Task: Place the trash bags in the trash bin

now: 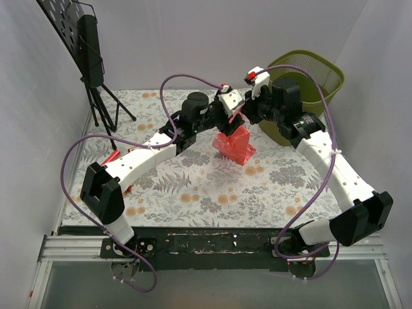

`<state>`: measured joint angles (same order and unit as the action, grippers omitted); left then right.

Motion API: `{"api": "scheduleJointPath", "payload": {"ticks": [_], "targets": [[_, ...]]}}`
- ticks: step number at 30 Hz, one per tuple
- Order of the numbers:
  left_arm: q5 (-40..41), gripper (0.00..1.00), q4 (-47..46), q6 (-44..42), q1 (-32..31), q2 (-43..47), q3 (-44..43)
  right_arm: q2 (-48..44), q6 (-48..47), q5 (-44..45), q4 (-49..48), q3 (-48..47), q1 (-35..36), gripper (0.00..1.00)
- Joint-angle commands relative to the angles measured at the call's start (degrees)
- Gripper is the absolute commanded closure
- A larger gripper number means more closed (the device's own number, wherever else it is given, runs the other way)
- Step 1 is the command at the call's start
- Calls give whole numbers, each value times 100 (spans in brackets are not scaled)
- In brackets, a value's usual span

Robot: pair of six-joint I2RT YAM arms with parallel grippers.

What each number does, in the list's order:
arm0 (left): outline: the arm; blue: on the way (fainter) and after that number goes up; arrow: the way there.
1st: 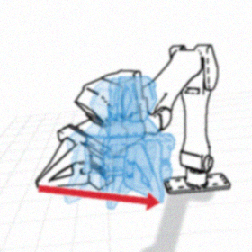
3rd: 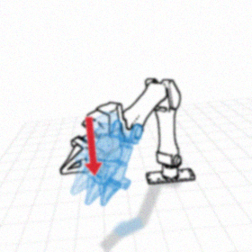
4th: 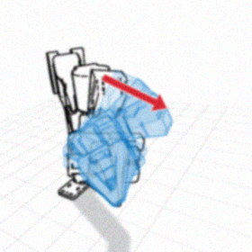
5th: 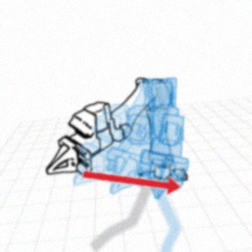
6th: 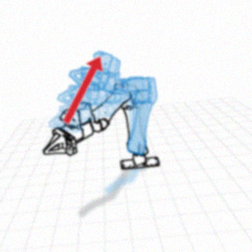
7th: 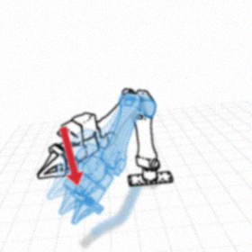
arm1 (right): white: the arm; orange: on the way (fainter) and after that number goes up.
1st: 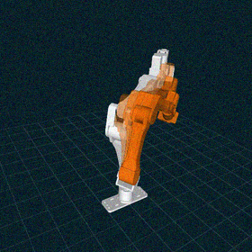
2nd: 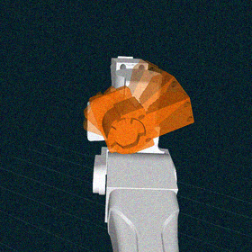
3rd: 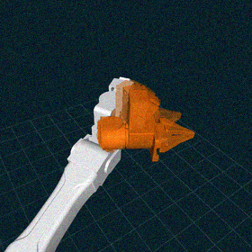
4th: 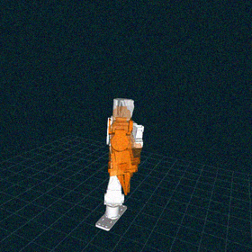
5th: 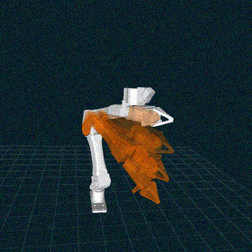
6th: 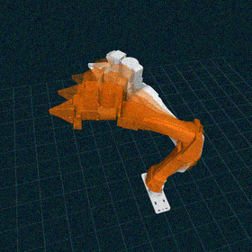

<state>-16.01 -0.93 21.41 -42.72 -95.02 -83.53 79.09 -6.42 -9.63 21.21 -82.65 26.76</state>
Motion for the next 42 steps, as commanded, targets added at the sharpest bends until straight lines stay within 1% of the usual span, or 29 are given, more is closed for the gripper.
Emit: {"api": "scheduleJointPath", "payload": {"ticks": [1, 3, 9, 11, 15, 17, 18, 20, 22, 23, 25, 29, 31, 32, 33, 34, 38, 40, 42], "targets": [[378, 40, 57, -58, -8, 125, -172, -210, -62, -127, -144, -5, 22, 99], [616, 46, 58, -93, -17, 19, -287, -201, -53, -136, -135, -5, 22, 99], [555, 53, -109, -119, 27, 45, -182, -192, -62, -162, -126, 39, 22, 99], [572, 58, -4, -207, 27, 2, -199, -201, -53, -197, -135, 65, 13, 99], [984, 58, 548, -418, 27, -419, -497, -227, -9, -259, -188, 118, 22, 99], [1152, 55, 542, -418, 36, -578, -498, -219, 0, -303, -214, 127, 22, 99], [1109, 60, 472, -436, 36, -587, -446, -210, 0, -312, -205, 135, 22, 99], [899, 78, 444, -436, 53, -579, -454, -192, 9, -312, -214, 170, 22, 99], [697, 95, 707, -331, 44, -614, -681, -175, 52, -225, -240, 249, 13, 99], [661, 100, 821, -261, 53, -597, -778, -148, 70, -163, -240, 284, 22, 99], [643, 100, 892, 20, 71, -491, -832, -87, 132, -127, -275, 311, 13, 99], [538, 100, 1279, 775, 150, -368, -1139, 45, 281, -259, -363, 285, 22, 65], [538, 100, 1367, 1101, 176, -289, -1218, 141, 351, -355, -416, 232, 22, 53], [555, 100, 1385, 1215, 176, -254, -1227, 194, 386, -373, -425, 188, 31, 50], [555, 100, 1385, 1330, 185, -210, -1236, 247, 413, -312, -442, 153, 48, 47], [555, 100, 1394, 1409, 185, -166, -1254, 300, 456, -172, -469, 118, 66, 46], [546, 100, 1455, 1612, 203, -26, -1350, 554, 790, 820, -548, -119, 83, 46], [573, 100, 1481, 1603, 229, 54, -1342, 712, 931, 1312, -539, -312, 92, 47], [608, 100, 1490, 1612, 273, 142, -1280, 827, 862, 1437, -565, -427, 75, 50]]}}
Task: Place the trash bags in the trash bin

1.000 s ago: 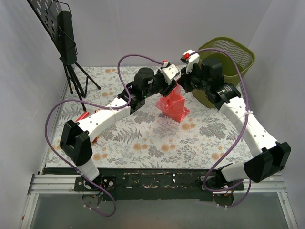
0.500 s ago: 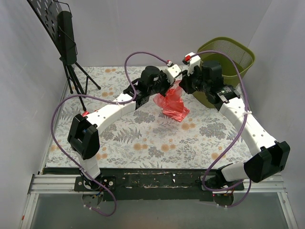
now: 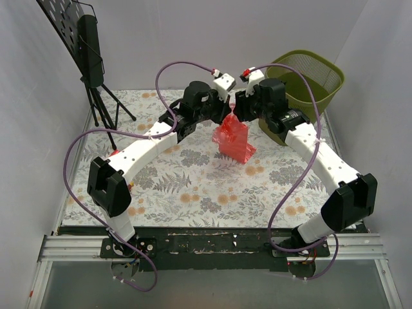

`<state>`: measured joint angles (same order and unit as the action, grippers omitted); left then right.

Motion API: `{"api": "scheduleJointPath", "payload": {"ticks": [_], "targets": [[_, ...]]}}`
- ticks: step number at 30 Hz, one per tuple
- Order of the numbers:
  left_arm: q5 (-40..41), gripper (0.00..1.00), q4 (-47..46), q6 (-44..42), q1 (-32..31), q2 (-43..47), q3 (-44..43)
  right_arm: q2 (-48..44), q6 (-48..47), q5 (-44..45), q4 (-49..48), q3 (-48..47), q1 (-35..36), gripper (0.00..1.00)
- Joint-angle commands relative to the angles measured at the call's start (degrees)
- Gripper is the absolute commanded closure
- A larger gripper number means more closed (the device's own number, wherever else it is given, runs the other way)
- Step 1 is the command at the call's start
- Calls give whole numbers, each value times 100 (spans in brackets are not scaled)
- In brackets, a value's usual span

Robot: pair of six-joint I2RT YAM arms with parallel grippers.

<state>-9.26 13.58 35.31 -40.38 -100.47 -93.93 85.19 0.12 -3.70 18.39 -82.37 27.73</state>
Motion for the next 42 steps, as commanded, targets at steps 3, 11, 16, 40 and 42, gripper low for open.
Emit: {"api": "scheduleJointPath", "payload": {"ticks": [3, 11, 16, 40, 42], "targets": [[-94, 100, 30, 204, 170, 861, -152, 367, 207, 688, -380, -456, -74, 50], [-103, 100, 127, 38, 540, 1169, 41, 675, 665, -2740, -1013, -254, -558, 76], [143, 100, 136, -506, 645, 1389, 269, 543, 173, -25, -302, -359, -566, 99], [-1436, 40, -515, -1246, 821, 2075, 1387, -609, -2085, -868, 173, -464, -427, 99], [-1614, 34, -462, -1185, 769, 1944, 1220, -565, -2200, -782, 156, -526, -172, 99]]}}
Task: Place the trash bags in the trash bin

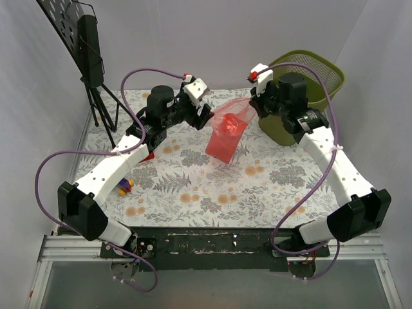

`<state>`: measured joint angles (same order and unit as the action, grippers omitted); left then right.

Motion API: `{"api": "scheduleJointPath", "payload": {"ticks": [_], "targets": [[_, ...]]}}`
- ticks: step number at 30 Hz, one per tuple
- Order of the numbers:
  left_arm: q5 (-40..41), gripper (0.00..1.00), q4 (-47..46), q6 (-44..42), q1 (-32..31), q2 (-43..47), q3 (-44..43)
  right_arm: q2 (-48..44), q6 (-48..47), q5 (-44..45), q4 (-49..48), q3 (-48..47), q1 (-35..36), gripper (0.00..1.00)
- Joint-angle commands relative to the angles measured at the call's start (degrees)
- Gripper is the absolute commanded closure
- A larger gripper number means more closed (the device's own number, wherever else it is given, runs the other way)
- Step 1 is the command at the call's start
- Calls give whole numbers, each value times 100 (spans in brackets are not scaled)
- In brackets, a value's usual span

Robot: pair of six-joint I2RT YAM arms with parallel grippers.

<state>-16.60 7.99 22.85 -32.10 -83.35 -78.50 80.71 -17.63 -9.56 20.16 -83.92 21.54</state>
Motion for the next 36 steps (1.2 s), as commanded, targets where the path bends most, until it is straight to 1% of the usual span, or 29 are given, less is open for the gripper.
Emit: {"api": "scheduleJointPath", "payload": {"ticks": [1, 3, 6, 12, 14, 15, 17, 18, 20, 21, 23, 24, 27, 30, 31, 32, 33, 34, 35, 36], "targets": [[-958, 33, 176, 53, -77, 136, -454, -90, -434, -152, -12, -414, 552, 99], [-1204, 32, 291, 35, -104, -49, -666, 6, -400, -99, 5, -520, 676, 99], [-1293, 30, 282, -105, -253, -251, -807, 120, -277, -134, 5, -713, 781, 99], [-925, 29, 265, -334, -587, -568, -1000, 235, -13, -99, 5, -924, 896, 99], [-557, 30, 239, -413, -674, -656, -1001, 235, 22, -98, -4, -942, 913, 99], [-189, 32, 203, -422, -736, -708, -1018, 226, 31, -107, -4, -942, 931, 99], [173, 38, 81, -334, -745, -726, -975, 209, 14, -107, -4, -933, 922, 99], [270, 38, -24, -325, -745, -683, -922, 200, -12, -81, 5, -907, 922, 99], [149, 38, -122, -343, -745, -569, -790, 165, -39, 59, -3, -811, 922, 99], [70, 40, -113, -351, -737, -525, -755, 130, -48, 138, -21, -749, 922, 99], [-36, 49, -61, -273, -737, -489, -693, 86, -74, 174, -39, -644, 922, 99], [-19, 52, 0, -246, -737, -506, -676, 68, -74, 174, -39, -608, 931, 99], [95, 52, -16, -18, -719, -489, -553, 33, -109, 130, -21, -564, 913, 99], [385, 58, -95, 114, -710, -515, -447, 33, -109, 130, -12, -564, 931, 99], [429, 58, -139, 184, -684, -507, -421, 42, -127, 147, -4, -573, 922, 99], [377, 55, -174, 245, -649, -498, -394, 42, -136, 174, 5, -573, 922, 99], [299, 49, -201, 359, -605, -446, -368, 42, -136, 218, -4, -573, 922, 99], [141, 39, -219, 439, -561, -376, -333, 33, -144, 227, -12, -564, 922, 99], [-61, 34, -219, 500, -509, -323, -280, 24, -162, 227, -12, -547, 922, 99], [-80, 32, -227, 527, -491, -252, -228, 15, -171, 218, -4, -538, 922, 99]]}}
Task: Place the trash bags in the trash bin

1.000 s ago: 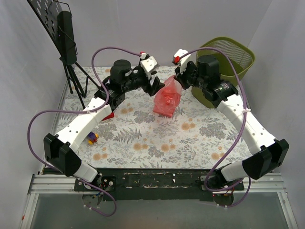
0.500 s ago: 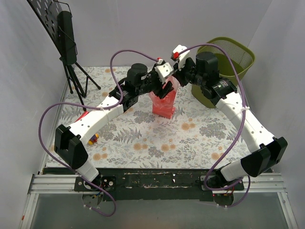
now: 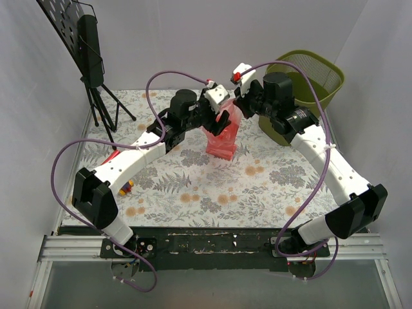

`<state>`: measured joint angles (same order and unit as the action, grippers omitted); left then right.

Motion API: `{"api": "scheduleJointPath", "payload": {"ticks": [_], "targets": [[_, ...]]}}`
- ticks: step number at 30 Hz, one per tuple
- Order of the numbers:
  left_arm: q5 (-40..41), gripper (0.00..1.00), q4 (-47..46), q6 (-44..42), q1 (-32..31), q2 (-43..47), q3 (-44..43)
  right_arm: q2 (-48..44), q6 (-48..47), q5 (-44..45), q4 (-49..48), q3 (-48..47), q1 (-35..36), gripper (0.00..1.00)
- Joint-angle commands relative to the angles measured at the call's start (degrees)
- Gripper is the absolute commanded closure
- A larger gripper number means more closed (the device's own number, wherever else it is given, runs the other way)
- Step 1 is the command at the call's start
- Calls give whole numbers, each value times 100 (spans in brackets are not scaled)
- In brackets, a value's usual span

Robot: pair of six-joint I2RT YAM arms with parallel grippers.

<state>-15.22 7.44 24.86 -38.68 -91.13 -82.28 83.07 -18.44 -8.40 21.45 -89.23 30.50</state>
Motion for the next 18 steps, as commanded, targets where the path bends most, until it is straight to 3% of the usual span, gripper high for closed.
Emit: {"api": "scheduleJointPath", "payload": {"ticks": [1, 7, 14, 15, 18], "targets": [[-174, 32, -173, 370, 159, 552, 177, -229, -81, 85, -141, 11, 26, 99], [230, 38, -234, 458, 229, 535, 291, -256, -64, 58, -150, 55, 26, 99], [-251, 56, -138, 633, 448, 342, 221, -317, -64, 111, -133, 116, 17, 99], [-549, 55, -94, 669, 483, 350, 230, -344, -72, 137, -141, 160, 26, 99], [-1245, 36, -41, 809, 545, 447, 291, -431, -64, 137, -194, 292, 17, 99]]}}
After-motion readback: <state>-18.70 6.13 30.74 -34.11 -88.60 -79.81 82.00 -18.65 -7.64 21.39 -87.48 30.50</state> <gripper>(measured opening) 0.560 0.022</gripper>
